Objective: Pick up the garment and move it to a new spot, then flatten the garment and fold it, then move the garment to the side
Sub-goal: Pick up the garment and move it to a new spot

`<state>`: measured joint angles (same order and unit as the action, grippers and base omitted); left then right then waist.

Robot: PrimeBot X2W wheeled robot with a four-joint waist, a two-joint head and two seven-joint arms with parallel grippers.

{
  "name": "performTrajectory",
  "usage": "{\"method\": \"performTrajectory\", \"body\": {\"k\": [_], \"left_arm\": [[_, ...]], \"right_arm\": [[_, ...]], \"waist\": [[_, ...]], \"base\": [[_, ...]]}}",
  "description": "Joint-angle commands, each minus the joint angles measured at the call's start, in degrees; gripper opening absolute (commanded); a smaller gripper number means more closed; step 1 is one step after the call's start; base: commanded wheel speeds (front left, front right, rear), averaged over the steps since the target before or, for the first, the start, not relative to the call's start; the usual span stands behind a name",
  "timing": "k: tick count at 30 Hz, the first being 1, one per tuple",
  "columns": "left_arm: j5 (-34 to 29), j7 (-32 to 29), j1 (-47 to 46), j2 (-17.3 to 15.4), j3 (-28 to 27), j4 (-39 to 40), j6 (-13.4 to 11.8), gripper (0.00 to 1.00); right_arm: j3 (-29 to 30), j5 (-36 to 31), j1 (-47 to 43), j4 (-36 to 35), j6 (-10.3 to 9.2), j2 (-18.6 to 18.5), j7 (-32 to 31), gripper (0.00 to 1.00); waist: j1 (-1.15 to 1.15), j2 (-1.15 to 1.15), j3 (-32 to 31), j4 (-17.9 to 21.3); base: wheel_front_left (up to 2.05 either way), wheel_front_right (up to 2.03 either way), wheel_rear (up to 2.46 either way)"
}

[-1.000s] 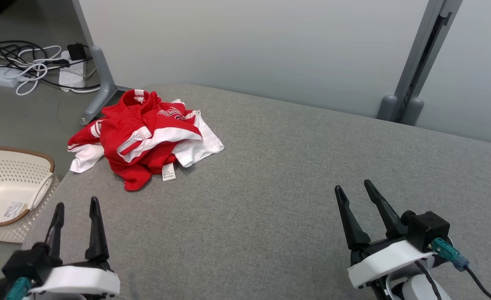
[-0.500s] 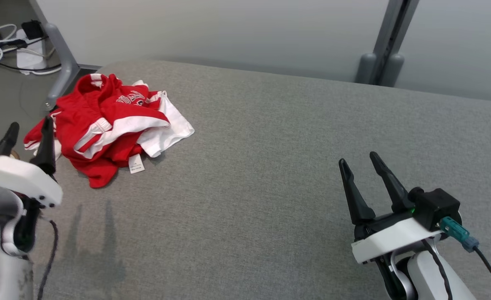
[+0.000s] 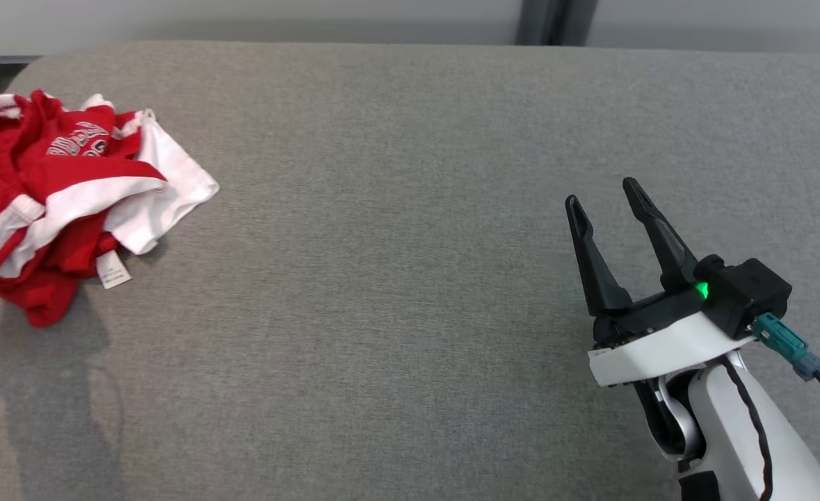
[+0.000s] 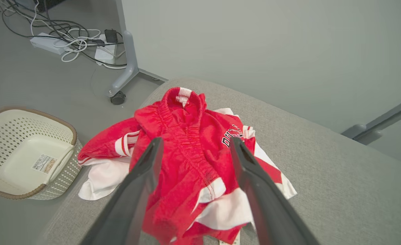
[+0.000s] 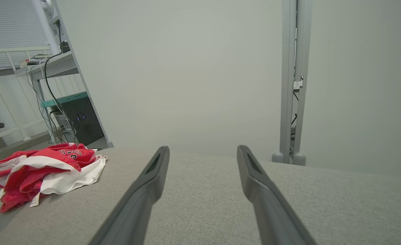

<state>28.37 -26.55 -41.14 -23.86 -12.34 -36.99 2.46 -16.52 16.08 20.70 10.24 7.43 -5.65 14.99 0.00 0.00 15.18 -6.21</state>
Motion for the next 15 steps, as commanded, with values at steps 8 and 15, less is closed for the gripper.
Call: {"method": "performTrajectory", "body": {"k": [8,15], "left_arm": [[1.11,-3.44,-4.22,-4.50,-1.85,-9.49,-1.78,1.00],[1.19,-6.51,-5.27,-5.49,-0.43,-14.78,-0.73,0.88]], "right_arm": [[0.65,-0.25,1.87,-1.59,0.11,0.11,0.29,1.00],[1.46,-0.44,1.39,-1.75,0.11,0.33,0.29,1.00]], "waist": [[0.00,0.00,5.62,6.52],[0.00,0.00,6.09,6.89]], "base": [[0.00,0.00,0.00],[0.00,0.00,0.00]]}}
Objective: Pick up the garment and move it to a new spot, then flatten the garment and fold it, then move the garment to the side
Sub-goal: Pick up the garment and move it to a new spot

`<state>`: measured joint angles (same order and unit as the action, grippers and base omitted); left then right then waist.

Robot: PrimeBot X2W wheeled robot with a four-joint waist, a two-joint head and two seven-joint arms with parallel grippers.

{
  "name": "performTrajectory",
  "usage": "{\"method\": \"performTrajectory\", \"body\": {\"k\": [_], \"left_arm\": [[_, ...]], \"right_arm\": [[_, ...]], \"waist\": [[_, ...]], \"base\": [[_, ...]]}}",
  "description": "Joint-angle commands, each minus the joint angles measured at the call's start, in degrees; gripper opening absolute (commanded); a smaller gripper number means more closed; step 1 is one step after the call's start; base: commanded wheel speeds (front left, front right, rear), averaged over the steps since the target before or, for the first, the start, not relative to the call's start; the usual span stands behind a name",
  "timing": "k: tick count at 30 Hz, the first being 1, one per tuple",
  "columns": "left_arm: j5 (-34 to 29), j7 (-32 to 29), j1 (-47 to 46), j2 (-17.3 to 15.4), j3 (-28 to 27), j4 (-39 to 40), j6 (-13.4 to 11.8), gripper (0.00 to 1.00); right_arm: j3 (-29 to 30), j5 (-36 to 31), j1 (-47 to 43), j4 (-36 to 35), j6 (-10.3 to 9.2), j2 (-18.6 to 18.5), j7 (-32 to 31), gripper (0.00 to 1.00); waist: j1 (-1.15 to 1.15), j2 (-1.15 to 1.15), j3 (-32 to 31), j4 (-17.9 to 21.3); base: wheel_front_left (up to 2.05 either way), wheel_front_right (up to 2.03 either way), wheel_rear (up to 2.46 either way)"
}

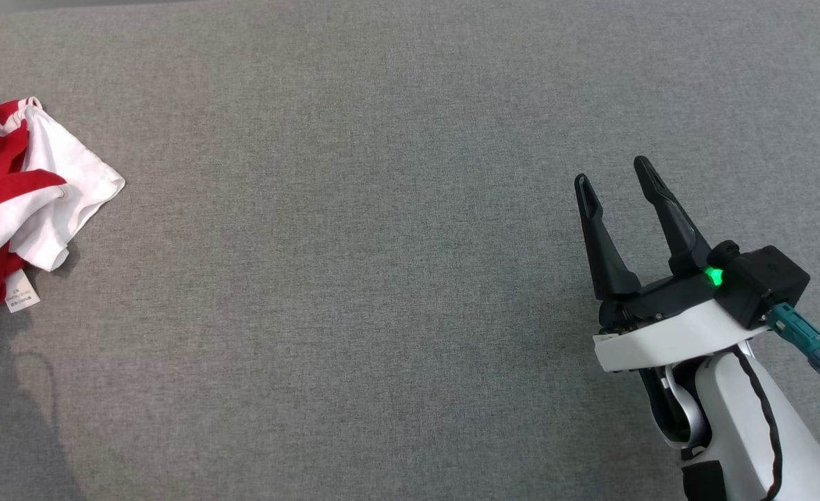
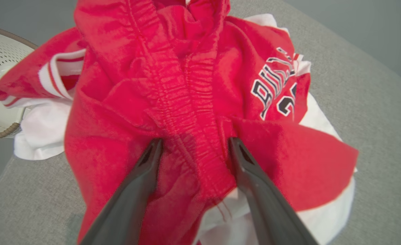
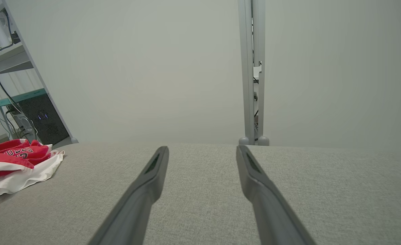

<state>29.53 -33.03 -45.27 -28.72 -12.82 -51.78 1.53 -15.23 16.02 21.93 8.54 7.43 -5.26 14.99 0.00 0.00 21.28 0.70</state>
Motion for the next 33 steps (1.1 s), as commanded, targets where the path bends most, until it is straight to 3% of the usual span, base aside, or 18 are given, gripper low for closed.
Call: {"method": "performTrajectory", "body": {"k": [1,2,3,21,26,33], "left_arm": [[-0.11,0.16,-1.29,-0.63,0.22,-0.41,0.35,0.48],[-0.29,0.53,-1.40,-0.61,0.41,-0.77,0.37,0.20],[-0.44,0.90,-1.41,-0.58,0.63,-1.16,0.47,0.00],[-2.24,8.48,-6.13,-2.40,6.44,-4.24,5.51,0.00],[-1.43,7.96,-7.50,-1.18,9.94,-0.44,5.97,0.00],[1.38,3.03,-6.81,2.64,14.81,12.70,5.96,0.00]], "right_arm": [[0.23,-0.41,0.19,0.04,0.11,0.01,0.29,1.00],[0.25,-0.46,0.26,0.07,0.11,0.16,0.29,1.00],[0.19,-0.49,0.32,0.09,0.11,0.23,0.29,1.00],[-0.64,1.35,-1.81,2.13,0.11,0.94,0.29,1.00],[-0.42,2.22,-3.50,2.54,0.11,1.48,0.30,1.00],[-0.13,3.01,-5.23,2.97,0.11,1.98,0.29,1.00]], "waist": [[0.00,0.00,-0.06,-0.09],[0.00,0.00,-0.10,-0.17],[0.00,0.00,-0.17,-0.27],[0.00,0.00,-8.48,-1.45],[0.00,0.00,-12.63,-0.45],[0.00,0.00,-16.67,2.58]], "base": [[0.00,0.00,0.00],[0.00,0.00,0.00],[0.00,0.00,0.00],[0.00,0.00,0.00],[0.00,0.00,0.00],[0.00,0.00,0.00]]}}
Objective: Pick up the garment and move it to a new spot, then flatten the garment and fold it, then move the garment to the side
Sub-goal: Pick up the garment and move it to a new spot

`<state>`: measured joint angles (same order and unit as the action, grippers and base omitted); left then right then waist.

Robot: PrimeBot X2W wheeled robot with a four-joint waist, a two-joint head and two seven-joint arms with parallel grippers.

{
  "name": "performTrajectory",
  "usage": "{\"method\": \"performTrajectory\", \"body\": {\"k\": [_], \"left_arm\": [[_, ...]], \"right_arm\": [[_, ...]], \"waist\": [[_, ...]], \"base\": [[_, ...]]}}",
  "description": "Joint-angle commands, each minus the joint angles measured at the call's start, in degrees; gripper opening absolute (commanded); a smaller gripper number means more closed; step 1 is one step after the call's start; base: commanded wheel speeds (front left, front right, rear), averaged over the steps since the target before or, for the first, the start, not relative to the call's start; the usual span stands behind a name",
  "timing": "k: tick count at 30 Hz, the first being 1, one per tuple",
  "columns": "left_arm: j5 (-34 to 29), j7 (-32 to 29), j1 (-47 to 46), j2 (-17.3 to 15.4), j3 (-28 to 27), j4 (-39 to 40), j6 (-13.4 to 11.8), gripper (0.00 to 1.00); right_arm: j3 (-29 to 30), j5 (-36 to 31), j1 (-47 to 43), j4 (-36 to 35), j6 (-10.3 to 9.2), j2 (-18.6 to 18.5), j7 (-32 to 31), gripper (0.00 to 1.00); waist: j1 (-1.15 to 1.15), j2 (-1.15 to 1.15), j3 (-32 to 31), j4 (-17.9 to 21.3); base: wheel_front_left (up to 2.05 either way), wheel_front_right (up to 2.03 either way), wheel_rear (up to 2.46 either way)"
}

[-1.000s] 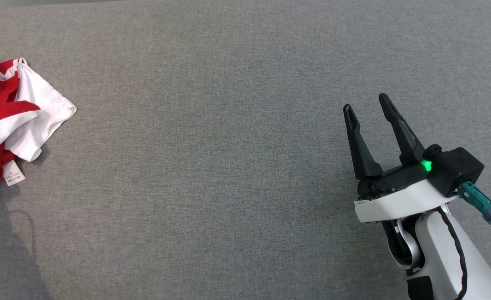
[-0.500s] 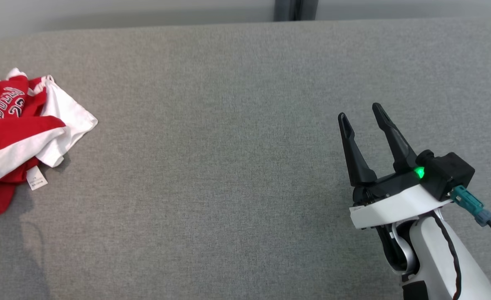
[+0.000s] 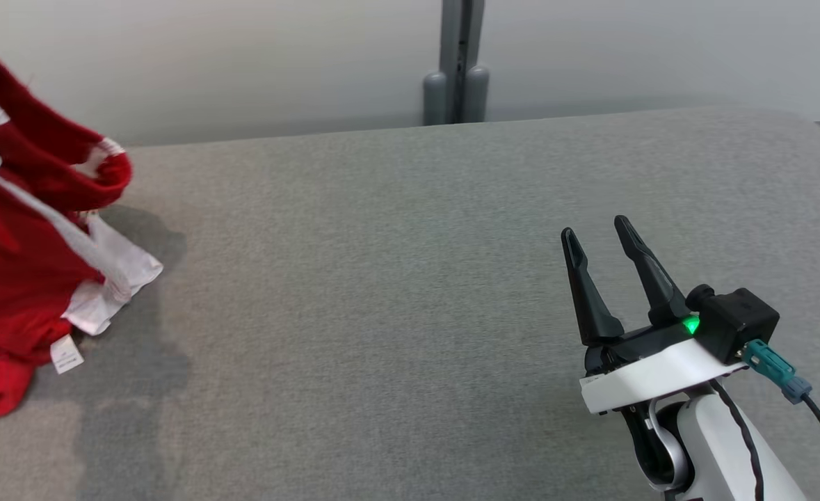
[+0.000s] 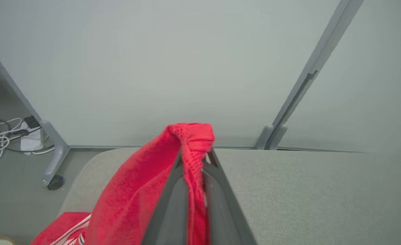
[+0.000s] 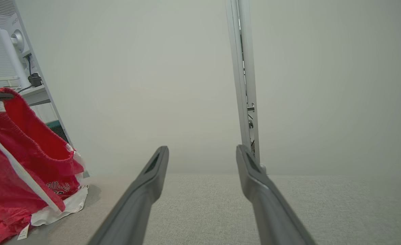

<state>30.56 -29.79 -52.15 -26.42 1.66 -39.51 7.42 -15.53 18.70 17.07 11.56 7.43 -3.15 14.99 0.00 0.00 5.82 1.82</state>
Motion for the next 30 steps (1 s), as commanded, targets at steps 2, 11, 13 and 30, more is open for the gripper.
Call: {"method": "performTrajectory", "body": {"k": [2,11,13,30], "left_arm": [[1.51,-1.78,0.89,1.18,1.56,5.08,0.08,0.00],[7.99,-9.23,4.94,10.46,4.40,27.47,-2.81,0.00],[10.29,-9.66,5.89,13.89,4.56,33.06,-4.55,0.00],[13.97,-4.60,29.43,13.98,1.02,34.59,-3.78,0.00]], "right_arm": [[0.21,0.55,-0.72,-0.16,0.11,-0.04,0.29,1.00],[1.70,0.86,-1.13,-0.64,0.11,0.11,0.29,1.00],[2.43,0.74,-1.08,-0.71,0.11,0.15,0.29,1.00],[3.63,-0.13,-1.13,-0.89,0.11,0.16,0.29,1.00]], "waist": [[0.00,0.00,-1.81,2.73],[0.00,0.00,-2.56,8.58],[0.00,0.00,-2.28,9.57],[0.00,0.00,0.10,9.53]], "base": [[0.00,0.00,0.00],[0.00,0.00,0.00],[0.00,0.00,0.00],[0.00,0.00,0.00]]}}
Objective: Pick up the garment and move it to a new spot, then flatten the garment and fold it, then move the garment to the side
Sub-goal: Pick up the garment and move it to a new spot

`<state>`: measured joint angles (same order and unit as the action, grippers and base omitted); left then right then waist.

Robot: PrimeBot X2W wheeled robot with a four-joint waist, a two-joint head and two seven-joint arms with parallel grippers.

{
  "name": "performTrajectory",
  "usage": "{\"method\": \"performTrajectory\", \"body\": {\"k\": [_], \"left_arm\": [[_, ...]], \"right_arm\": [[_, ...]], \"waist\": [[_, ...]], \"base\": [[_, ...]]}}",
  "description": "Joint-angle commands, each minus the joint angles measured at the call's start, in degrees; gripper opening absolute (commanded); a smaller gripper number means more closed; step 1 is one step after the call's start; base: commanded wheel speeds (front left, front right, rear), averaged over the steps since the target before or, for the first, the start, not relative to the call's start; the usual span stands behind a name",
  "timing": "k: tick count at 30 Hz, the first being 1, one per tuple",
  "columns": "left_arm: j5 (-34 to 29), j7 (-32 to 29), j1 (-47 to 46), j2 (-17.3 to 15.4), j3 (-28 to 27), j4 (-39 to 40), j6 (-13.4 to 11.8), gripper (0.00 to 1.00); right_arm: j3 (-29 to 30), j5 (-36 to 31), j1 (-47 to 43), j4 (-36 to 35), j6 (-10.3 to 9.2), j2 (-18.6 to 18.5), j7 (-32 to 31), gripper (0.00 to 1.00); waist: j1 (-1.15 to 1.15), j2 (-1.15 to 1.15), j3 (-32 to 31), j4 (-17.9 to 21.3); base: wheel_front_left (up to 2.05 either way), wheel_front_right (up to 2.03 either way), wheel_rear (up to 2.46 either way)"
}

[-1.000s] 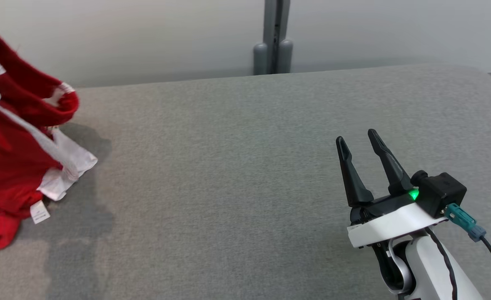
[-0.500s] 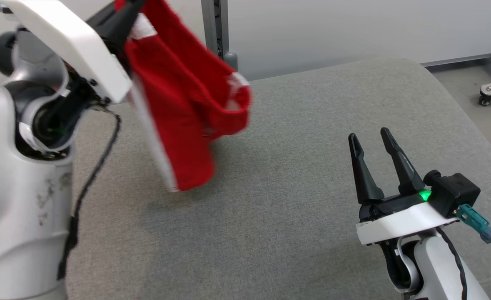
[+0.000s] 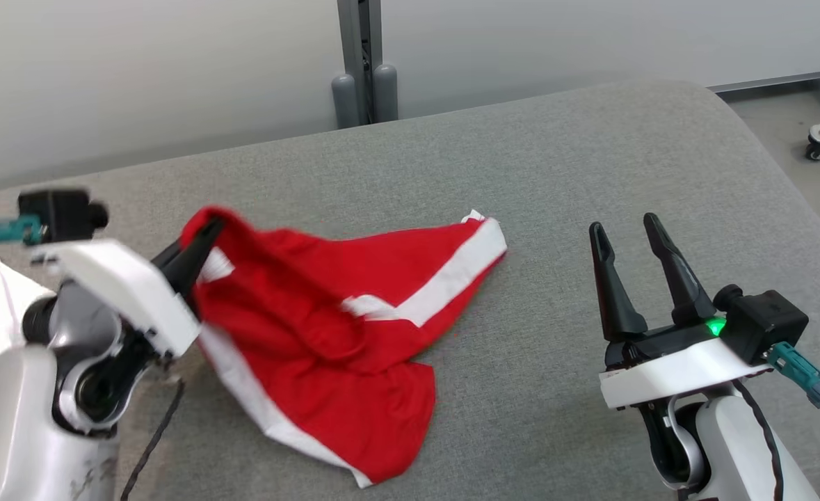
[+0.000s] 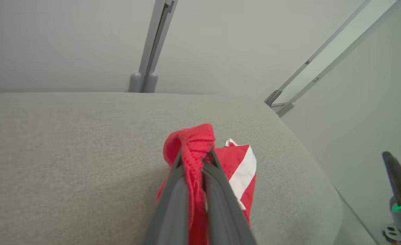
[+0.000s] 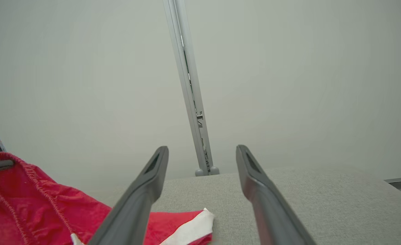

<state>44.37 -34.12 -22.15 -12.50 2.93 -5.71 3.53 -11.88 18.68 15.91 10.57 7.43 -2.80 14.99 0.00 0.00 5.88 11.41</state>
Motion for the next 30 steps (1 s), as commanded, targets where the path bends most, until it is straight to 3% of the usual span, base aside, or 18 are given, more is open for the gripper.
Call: {"method": "performTrajectory", "body": {"k": [1,6,8,9,10,11,18,26,30], "left_arm": [[-0.28,0.98,0.83,-0.17,-0.30,-0.97,0.67,0.00],[-1.91,8.87,3.38,-1.92,-2.69,-10.49,1.76,0.00],[-1.40,11.32,3.03,-1.63,-3.04,-14.39,2.35,0.25],[-1.50,12.33,2.81,-1.81,-3.15,-16.16,2.52,0.46],[-1.75,13.22,2.63,-2.05,-2.97,-17.73,2.80,0.87],[-1.90,14.02,2.48,-2.08,-2.67,-19.13,3.04,1.00],[-2.65,20.82,2.16,-1.61,0.53,-22.06,3.94,1.00],[-7.64,29.46,3.36,-4.38,4.02,-16.89,3.92,1.00],[-10.52,33.19,5.32,-5.25,4.26,-12.85,2.37,1.00]], "right_arm": [[-0.12,-0.12,0.18,0.16,0.11,-0.19,0.30,1.00],[-0.58,-0.20,0.59,0.54,0.11,-0.43,0.29,1.00],[-0.67,-0.21,0.57,0.75,0.11,-0.60,0.29,1.00],[-0.76,-0.17,0.58,0.89,0.11,-0.71,0.29,1.00],[-0.83,-0.13,0.59,1.01,0.11,-0.77,0.29,1.00],[-0.96,-0.06,0.58,1.15,0.11,-0.75,0.29,1.00],[-1.00,0.19,-0.35,1.91,0.11,-1.08,0.29,1.00],[-1.08,0.05,-0.70,2.09,0.11,-1.76,0.30,1.00],[-0.97,-0.02,-1.20,1.89,0.11,-2.23,0.29,1.00]], "waist": [[0.00,0.00,0.15,-0.14],[0.00,0.00,0.56,-0.83],[0.00,0.00,0.51,-1.11],[0.00,0.00,0.46,-1.25],[0.00,0.00,0.41,-1.39],[0.00,0.00,0.34,-1.51],[0.00,0.00,-0.10,-2.92],[0.00,0.00,-1.19,-4.77],[0.00,0.00,-1.75,-5.39]], "base": [[0.00,0.00,0.00],[0.00,0.00,0.00],[0.00,0.00,0.00],[0.00,0.00,0.00],[0.00,0.00,0.00],[0.00,0.00,0.00],[0.00,0.00,0.00],[0.00,0.00,0.00],[0.00,0.00,0.00]]}}
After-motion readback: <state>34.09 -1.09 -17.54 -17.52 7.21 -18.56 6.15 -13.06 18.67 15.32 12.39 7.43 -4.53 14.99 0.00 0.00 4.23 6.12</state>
